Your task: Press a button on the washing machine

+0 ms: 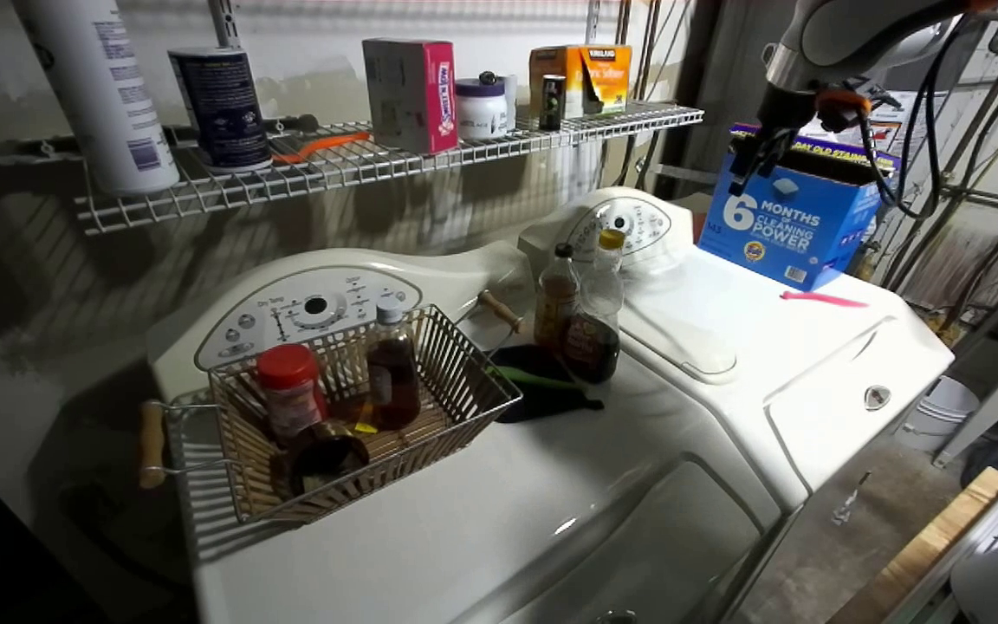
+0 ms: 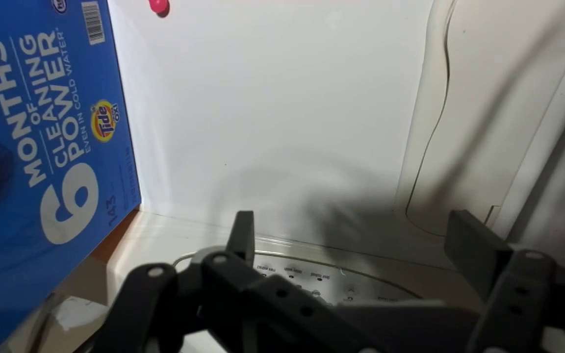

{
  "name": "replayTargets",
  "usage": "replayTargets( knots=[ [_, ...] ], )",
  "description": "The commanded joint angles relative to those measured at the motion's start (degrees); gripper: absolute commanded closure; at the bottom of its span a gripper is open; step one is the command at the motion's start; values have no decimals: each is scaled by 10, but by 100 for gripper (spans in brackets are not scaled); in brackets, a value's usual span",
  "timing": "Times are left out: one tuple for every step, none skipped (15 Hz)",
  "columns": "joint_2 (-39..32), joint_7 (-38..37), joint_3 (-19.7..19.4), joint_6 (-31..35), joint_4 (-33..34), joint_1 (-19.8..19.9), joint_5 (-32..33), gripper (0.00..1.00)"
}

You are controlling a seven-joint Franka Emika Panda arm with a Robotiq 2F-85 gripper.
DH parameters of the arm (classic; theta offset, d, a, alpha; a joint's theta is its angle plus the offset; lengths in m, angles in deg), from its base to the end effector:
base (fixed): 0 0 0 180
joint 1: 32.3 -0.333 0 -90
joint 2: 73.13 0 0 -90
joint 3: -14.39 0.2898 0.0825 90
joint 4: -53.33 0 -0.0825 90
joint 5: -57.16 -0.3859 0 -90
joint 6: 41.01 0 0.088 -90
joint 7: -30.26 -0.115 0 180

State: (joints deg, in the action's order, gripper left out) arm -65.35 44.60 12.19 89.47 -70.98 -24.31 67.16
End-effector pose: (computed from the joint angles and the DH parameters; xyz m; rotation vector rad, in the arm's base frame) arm 0.5285 -0.1007 0.4427 2.9264 0.2484 0.3067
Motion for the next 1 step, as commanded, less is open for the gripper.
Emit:
replayTargets(
  knots=[
    [1,-1,-12,-2,0,-13,2,0]
  ],
)
